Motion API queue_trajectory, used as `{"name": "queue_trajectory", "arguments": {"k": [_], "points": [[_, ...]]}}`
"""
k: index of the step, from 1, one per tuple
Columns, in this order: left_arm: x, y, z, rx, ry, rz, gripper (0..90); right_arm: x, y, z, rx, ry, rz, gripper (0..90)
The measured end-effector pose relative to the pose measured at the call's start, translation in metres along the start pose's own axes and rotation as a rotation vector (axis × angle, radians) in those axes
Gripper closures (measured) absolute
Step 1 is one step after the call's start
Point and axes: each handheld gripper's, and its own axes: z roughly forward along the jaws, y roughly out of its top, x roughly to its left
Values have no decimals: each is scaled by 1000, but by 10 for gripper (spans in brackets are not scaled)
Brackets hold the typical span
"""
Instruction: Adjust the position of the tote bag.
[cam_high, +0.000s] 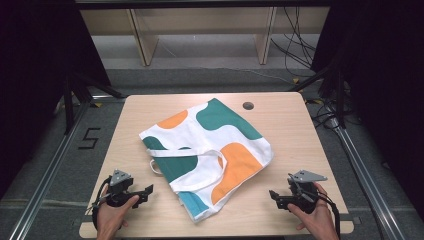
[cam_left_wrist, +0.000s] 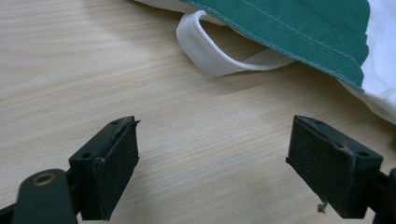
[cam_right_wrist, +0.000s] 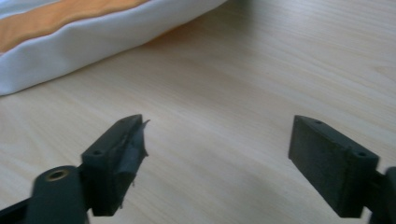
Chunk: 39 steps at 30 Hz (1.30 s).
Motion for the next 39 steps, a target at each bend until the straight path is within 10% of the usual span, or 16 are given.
{"name": "queue_trajectory", "arguments": {"k": [15,28,39], "points": [[3,14,3,-11,8,10,152,5,0,-1,18,54,9,163],[45,75,30,-6,-34,-15,212,16,2,1,36,51,-62,184],[74,123,60,37,-55,73,187,17,2,3,44,51,-81,199]]}}
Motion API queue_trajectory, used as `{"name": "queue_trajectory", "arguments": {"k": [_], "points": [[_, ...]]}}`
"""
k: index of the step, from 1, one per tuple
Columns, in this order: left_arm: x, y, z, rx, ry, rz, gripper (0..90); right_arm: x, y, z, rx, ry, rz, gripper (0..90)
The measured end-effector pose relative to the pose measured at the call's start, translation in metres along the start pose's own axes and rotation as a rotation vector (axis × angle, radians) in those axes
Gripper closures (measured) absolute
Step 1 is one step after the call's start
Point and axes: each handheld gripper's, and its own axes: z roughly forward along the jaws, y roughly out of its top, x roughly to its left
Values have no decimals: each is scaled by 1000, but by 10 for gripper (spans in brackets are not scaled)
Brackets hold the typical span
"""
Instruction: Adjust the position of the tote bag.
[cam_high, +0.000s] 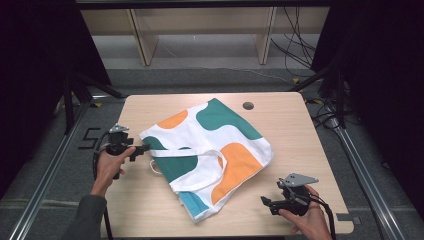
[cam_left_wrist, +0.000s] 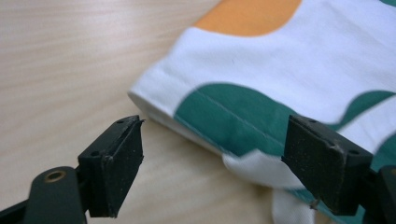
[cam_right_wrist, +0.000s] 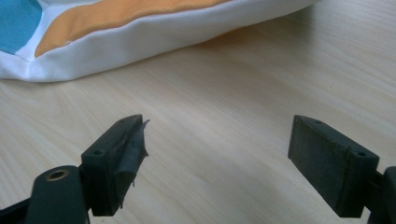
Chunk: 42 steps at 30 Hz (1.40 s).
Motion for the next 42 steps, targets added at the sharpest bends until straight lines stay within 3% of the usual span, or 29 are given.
{"name": "queue_trajectory", "arguments": {"k": [2,3,4,5,12,15,16,17,23,25,27,29,30,31,33,34,36,38,42], "points": [[4,13,9,2,-7,34,182,0,0,1,1,-2,-5,201],[7,18,14,10,-34,34,181,0,-1,1,-5,5,-6,201],[7,18,14,10,-34,34,175,1,-1,1,1,7,-2,202],[11,23,22,16,-63,30,168,-1,-1,2,-2,2,-26,203],[15,31,45,74,-57,50,160,0,-2,2,0,11,-34,207],[18,33,52,74,-79,27,147,5,-1,1,3,42,12,211],[18,34,54,72,-79,35,147,3,-1,2,-3,31,-27,211],[18,34,55,78,-87,43,148,5,-1,1,7,48,5,211],[22,30,65,99,-121,0,152,4,-1,2,0,35,-22,216],[22,29,66,107,-126,-8,189,2,-1,2,-2,28,-45,216],[18,28,66,139,-81,63,284,2,-1,3,0,31,-50,217],[17,28,64,139,-73,72,427,4,0,2,3,43,-24,222],[17,28,64,139,-73,72,483,4,0,2,3,43,-24,222],[18,27,61,126,-72,69,483,4,0,1,3,42,-24,226],[18,24,60,94,-68,42,609,4,0,2,4,43,-23,234],[18,24,59,95,-74,41,609,4,0,2,4,43,-23,234],[15,24,58,95,-77,50,729,4,0,3,-4,50,-30,239],[10,25,59,125,-79,82,763,4,1,2,2,42,-28,248],[9,23,59,128,-86,68,810,4,1,2,2,45,-28,255]]}}
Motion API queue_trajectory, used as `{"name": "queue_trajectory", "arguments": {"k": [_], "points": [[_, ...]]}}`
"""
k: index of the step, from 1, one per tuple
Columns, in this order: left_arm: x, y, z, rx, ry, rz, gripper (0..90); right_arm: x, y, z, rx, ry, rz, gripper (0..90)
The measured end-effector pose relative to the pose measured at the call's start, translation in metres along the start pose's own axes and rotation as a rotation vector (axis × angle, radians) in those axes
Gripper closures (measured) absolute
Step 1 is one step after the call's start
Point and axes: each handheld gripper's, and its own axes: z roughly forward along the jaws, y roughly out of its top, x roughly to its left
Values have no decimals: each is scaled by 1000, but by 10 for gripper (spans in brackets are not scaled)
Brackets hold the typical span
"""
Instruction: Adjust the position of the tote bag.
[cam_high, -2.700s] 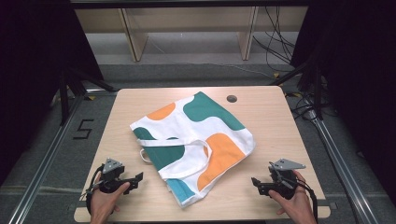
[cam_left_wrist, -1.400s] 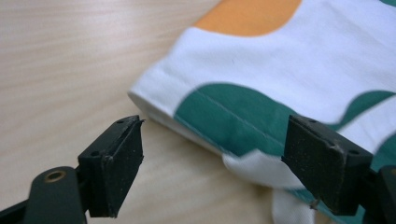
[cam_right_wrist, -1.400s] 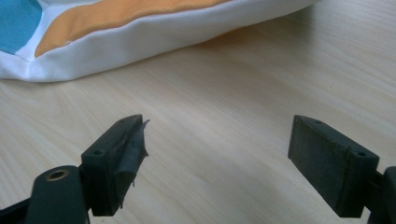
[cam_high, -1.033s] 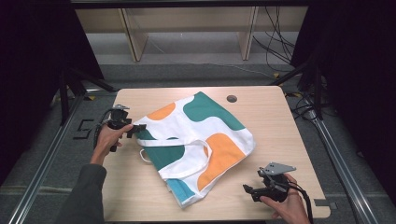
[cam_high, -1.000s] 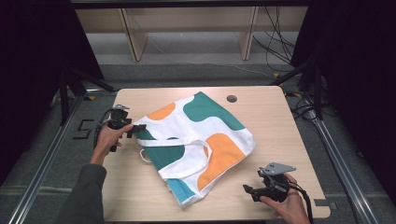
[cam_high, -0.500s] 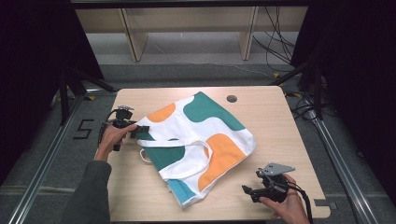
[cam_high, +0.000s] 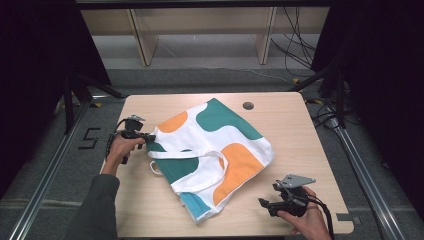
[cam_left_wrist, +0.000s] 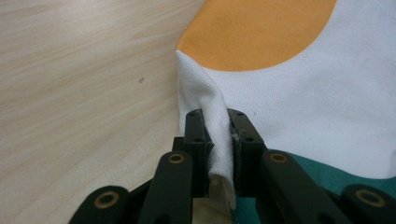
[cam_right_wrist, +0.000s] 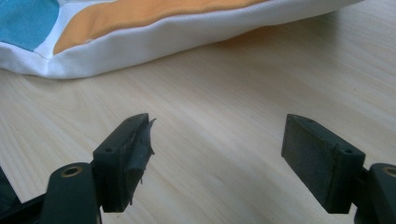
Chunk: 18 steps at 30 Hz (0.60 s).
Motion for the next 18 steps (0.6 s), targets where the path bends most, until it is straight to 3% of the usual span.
{"name": "queue_trajectory", "arguments": {"k": [2,3,6,8,10,11,13,15,16,17,18], "points": [[-5,-5,-2,5,-5,0,816,0,0,0,0,-3,0,265],[-7,-7,-4,6,-9,4,817,3,1,0,-9,24,40,267],[-14,-16,-10,2,-26,-1,816,1,1,-1,-19,30,35,277],[-21,-22,-15,2,-37,11,816,2,2,-1,-28,41,66,284],[-28,-29,-18,-15,-39,13,815,-2,1,-1,-35,11,35,291],[-31,-33,-21,-15,-35,15,815,-2,2,-3,-26,27,59,293],[-35,-36,-23,-19,-42,12,814,-4,2,-3,-30,17,53,295],[-45,-45,-28,-25,-38,22,814,-5,3,-5,-45,17,91,302],[-48,-47,-30,-25,-43,32,814,-9,4,-6,-39,13,75,303],[-51,-49,-31,-27,-41,37,814,-6,5,-6,-53,28,123,304],[-54,-52,-32,-32,-37,40,814,-10,5,-6,-46,13,92,305]]}}
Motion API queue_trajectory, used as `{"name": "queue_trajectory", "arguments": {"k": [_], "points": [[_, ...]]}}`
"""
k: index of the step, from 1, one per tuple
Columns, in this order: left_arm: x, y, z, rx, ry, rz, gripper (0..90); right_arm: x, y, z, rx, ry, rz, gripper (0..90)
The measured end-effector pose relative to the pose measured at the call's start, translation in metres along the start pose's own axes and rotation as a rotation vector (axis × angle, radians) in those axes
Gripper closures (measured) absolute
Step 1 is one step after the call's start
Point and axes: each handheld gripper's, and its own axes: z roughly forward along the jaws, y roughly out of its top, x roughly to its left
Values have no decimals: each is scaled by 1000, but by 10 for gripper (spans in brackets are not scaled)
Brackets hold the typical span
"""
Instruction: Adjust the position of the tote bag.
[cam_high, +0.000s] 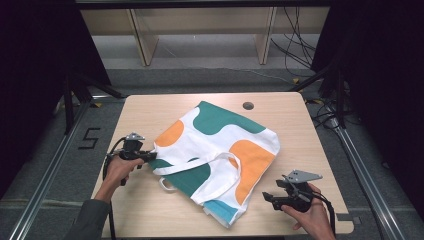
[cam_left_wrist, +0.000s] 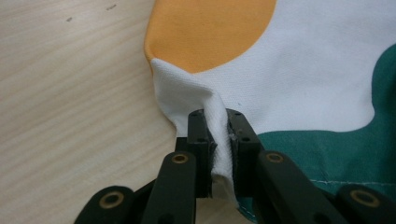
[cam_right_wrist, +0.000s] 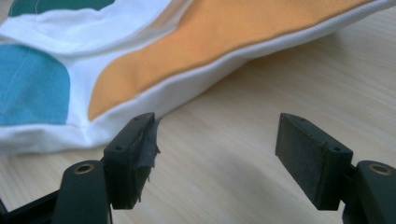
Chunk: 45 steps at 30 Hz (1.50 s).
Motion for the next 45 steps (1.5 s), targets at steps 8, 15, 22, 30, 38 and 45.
{"name": "queue_trajectory", "arguments": {"k": [8,15,22,30,38,45], "points": [[-13,-12,-6,-19,-20,-1,812,-6,13,16,-3,42,136,255],[-28,-19,-11,-9,-18,39,811,-16,27,40,31,66,130,459],[-46,-28,-14,-45,-54,15,811,-32,38,48,13,89,59,810],[-104,-34,-12,-33,-129,126,806,-72,58,53,-5,-33,-13,860],[-138,-37,-4,-64,-162,146,802,-97,74,60,50,-98,-57,862],[-142,-37,-14,-70,-193,118,689,-105,78,60,37,-140,-34,762]]}}
